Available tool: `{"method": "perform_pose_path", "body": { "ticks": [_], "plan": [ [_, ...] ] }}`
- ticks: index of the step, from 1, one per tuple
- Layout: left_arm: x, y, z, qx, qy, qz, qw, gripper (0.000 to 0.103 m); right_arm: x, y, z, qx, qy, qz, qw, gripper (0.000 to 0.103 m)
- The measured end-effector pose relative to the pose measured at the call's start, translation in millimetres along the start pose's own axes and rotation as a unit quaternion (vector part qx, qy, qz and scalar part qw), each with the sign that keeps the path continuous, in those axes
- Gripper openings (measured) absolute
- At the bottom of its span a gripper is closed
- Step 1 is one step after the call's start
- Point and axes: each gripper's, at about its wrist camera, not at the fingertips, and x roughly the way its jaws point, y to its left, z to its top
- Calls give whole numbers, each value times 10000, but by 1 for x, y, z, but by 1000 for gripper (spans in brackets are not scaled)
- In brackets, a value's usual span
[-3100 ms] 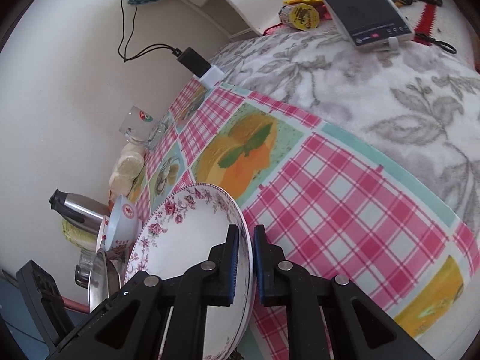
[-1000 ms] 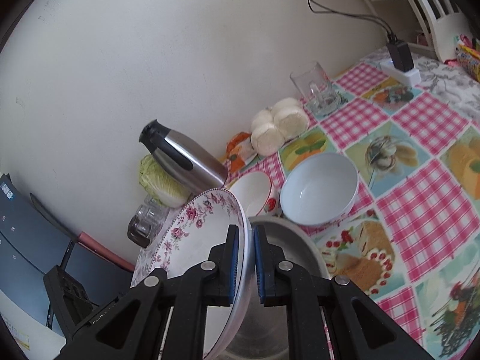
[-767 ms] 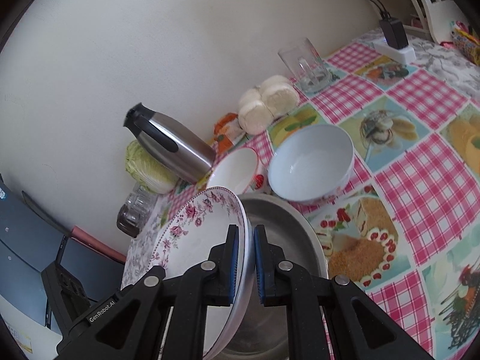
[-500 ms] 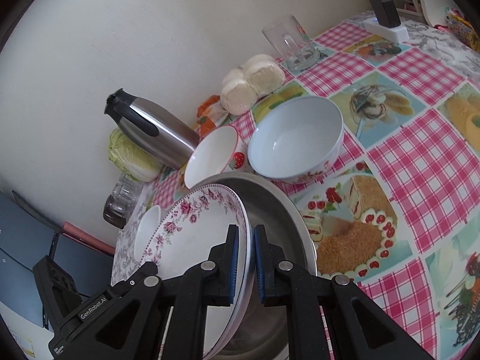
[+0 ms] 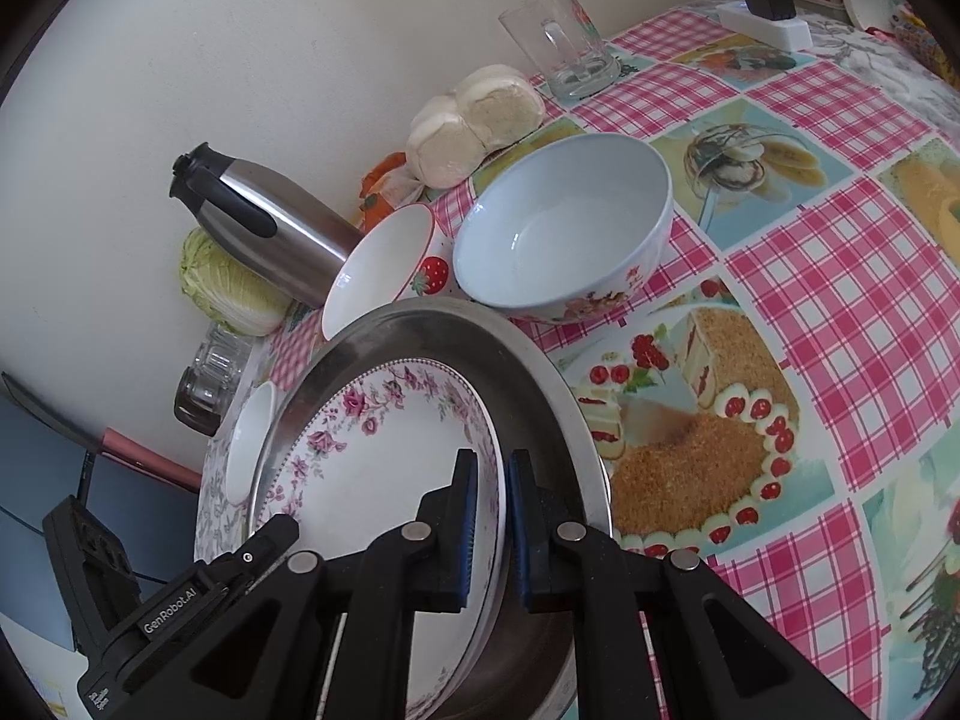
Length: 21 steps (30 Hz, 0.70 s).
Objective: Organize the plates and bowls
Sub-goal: 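Carry the floral plate with both grippers over the steel basin, then lower the floral plate into the steel basin and open both grippers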
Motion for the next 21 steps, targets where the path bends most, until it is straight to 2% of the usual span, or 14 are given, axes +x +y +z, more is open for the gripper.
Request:
{"method": "perform_pose_path", "body": {
  "ticks": [7,13,16,21],
  "plan": [
    [3,-6,-1,233,68,322,9992,19,4,11,-1,-405,65,-364,9985,11],
    [7,-12,-2,457,144,582,9972,24,4,11,2,-539,97,-505,9972,12],
    [8,-14,-2,456,177,601,9970,29,4,7,4,-470,166,-370,9981,12],
    [8,-15,-3,408,321,773,9957,29,3,4,4,-366,342,-323,9982,12]
  ]
}}
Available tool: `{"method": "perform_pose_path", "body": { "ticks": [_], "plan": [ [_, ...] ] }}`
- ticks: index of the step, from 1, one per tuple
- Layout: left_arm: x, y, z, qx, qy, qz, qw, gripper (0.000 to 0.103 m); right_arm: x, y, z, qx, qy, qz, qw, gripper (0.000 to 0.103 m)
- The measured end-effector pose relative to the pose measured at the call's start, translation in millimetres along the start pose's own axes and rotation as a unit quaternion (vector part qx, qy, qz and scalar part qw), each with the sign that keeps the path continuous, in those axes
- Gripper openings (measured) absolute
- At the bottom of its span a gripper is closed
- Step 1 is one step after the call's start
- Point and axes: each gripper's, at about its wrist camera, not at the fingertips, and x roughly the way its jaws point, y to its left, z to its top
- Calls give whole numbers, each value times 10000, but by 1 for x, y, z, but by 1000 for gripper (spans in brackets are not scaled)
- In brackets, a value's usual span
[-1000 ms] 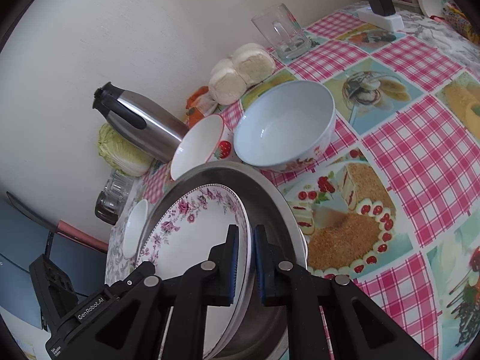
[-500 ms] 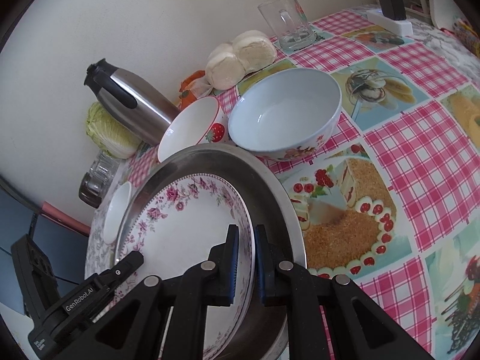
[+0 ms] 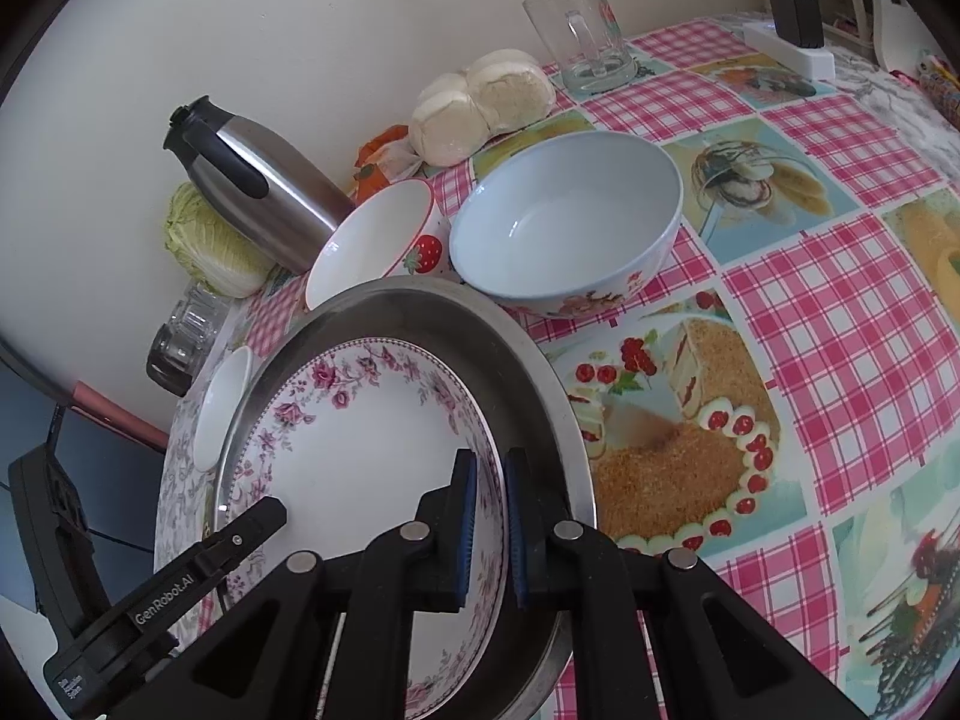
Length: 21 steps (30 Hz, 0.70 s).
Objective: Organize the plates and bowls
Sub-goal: 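Lower the floral plate into the steel basin and open both grippers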
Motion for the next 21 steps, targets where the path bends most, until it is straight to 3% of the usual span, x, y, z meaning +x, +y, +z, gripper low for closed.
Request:
{"method": "perform_pose_path", "body": {
  "ticks": [15,18,21],
  "plan": [
    [-1,0,-4,-13,223,160,9996,30,-7,-6,-5,176,314,-64,9993,11],
    [-2,-3,-2,31,210,-14,9998,46,-6,-2,-4,77,380,-157,9991,12],
    [-1,-6,-1,79,230,-6,9997,49,-4,1,-3,-1,396,-220,9990,12]
  ]
}}
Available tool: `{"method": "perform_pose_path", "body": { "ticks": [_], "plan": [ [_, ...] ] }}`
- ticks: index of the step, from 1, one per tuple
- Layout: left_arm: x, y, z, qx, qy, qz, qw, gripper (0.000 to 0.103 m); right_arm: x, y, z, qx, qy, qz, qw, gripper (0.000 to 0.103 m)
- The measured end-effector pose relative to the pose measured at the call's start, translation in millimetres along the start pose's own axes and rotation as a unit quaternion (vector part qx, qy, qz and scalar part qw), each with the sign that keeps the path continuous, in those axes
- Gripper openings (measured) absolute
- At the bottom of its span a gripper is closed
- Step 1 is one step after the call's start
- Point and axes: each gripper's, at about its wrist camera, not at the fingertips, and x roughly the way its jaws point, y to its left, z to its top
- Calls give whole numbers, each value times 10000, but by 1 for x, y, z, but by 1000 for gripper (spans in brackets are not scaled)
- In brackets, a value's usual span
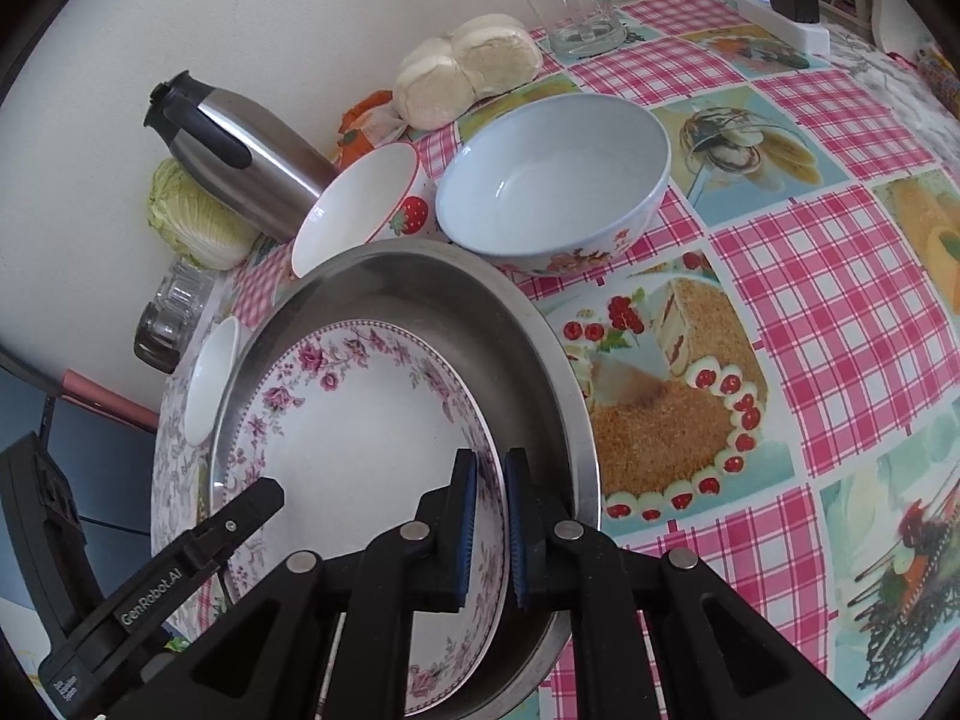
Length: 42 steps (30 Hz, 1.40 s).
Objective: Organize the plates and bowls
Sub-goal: 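Lower the floral plate into the steel basin and open both grippers, then raise both grippers and move them toward the red-rimmed white bowl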
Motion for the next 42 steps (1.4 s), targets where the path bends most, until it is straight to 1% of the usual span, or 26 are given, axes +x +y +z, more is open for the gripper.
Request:
{"method": "perform_pose_path", "body": {
  "ticks": [5,14,16,18,20,22,24,26,29,30,31,32,33,37,38,39,40,42],
  "plan": [
    [-1,5,2,-168,14,-194,9997,52,4,3,2,-10,28,-1,10000,12],
    [-4,17,2,-673,39,-618,9958,55,2,-6,3,222,39,190,9996,14],
    [-4,16,1,-649,62,-600,9961,55,2,-2,2,119,26,85,9999,14],
    [-3,10,1,-463,96,-419,9980,55,2,5,2,-104,17,-93,9999,16],
    [-3,5,0,-290,78,-252,9992,55,3,7,2,-171,29,-46,9998,22],
    [-6,3,1,-228,-18,-196,9995,56,1,9,3,-221,-30,-100,9997,22],
    [-9,7,2,-316,-79,-295,9990,56,-3,8,4,-220,-96,-60,9997,23],
    [-8,11,2,-418,-48,-417,9982,56,-5,6,5,-175,-132,28,9998,26],
    [-8,13,2,-474,21,-484,9977,57,-10,5,6,-202,-164,1,9997,27],
    [-10,13,3,-482,13,-503,9976,58,-12,5,6,-205,-188,-9,9996,31],
    [-13,13,3,-488,-8,-520,9975,62,-15,6,6,-186,-229,-32,9996,35],
    [-17,14,4,-493,-51,-481,9976,65,-19,5,7,-155,-291,-34,9995,42],
    [-22,15,4,-500,-122,-428,9978,69,-23,5,8,-133,-342,-17,9993,42],
    [-37,19,4,-590,-313,-600,9960,70,-35,5,10,-127,-504,43,9986,42],
    [-40,20,4,-610,-351,-637,9955,70,-37,6,9,-135,-542,58,9984,45],
    [-42,21,4,-624,-389,-645,9952,73,-39,8,9,-161,-584,55,9981,51],
    [-44,21,4,-624,-420,-619,9952,79,-41,9,10,-193,-631,34,9978,54],
    [-47,20,5,-596,-506,-528,9955,85,-45,12,9,-294,-728,-25,9969,73]
  ]
}}
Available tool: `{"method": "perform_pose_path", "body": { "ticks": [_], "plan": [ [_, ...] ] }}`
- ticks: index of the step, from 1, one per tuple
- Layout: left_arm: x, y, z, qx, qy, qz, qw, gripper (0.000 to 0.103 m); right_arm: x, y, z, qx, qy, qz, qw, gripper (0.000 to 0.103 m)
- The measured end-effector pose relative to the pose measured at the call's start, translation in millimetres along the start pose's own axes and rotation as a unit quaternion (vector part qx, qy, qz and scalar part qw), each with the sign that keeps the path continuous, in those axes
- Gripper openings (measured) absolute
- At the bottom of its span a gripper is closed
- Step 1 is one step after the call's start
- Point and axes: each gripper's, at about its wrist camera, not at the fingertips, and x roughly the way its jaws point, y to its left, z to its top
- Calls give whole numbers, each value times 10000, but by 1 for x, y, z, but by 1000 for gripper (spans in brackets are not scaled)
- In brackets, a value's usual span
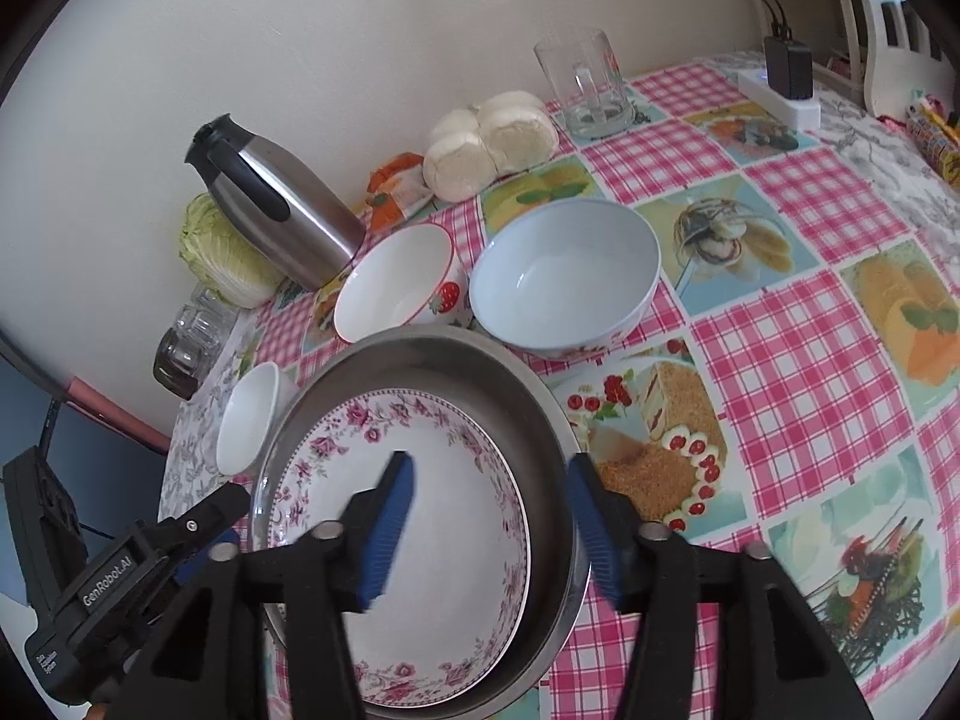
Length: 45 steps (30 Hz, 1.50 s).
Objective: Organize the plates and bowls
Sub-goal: 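Raise both grippers and move them toward the red-rimmed white bowl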
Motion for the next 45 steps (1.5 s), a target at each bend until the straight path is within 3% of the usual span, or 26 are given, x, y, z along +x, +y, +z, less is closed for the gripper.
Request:
{"method": "perform_pose_path", "body": {
  "ticks": [3,8,12,16,21,27,35,40,45],
  "plan": [
    [-2,0,1,45,-105,198,9997,87,-1,2,1,-117,-56,-75,9999,82],
    [-5,4,1,135,-343,704,9968,102,0,2,0,-255,-128,-232,9993,103],
    [-8,5,2,315,-567,1259,9899,103,-2,9,-1,-586,-339,-488,9965,103],
    [-10,8,3,300,-688,1249,9893,103,-6,17,-3,-911,-556,-660,9921,103],
    [-17,6,4,370,-1073,1374,9840,103,-11,36,-7,-1586,-906,-1242,9753,103],
    [-24,1,4,541,-1349,1416,9792,103,-19,49,-11,-1906,-1277,-1413,9630,103],
    [-24,-15,10,641,-1484,1257,9788,103,-37,44,-1,-1723,-1665,-829,9673,103],
    [-25,-24,24,529,-1568,901,9821,103,-47,35,12,-1576,-1689,36,9729,103],
    [-22,-36,38,542,-1581,684,9836,103,-41,24,34,-1250,-1481,97,9810,103]
  ]
}}
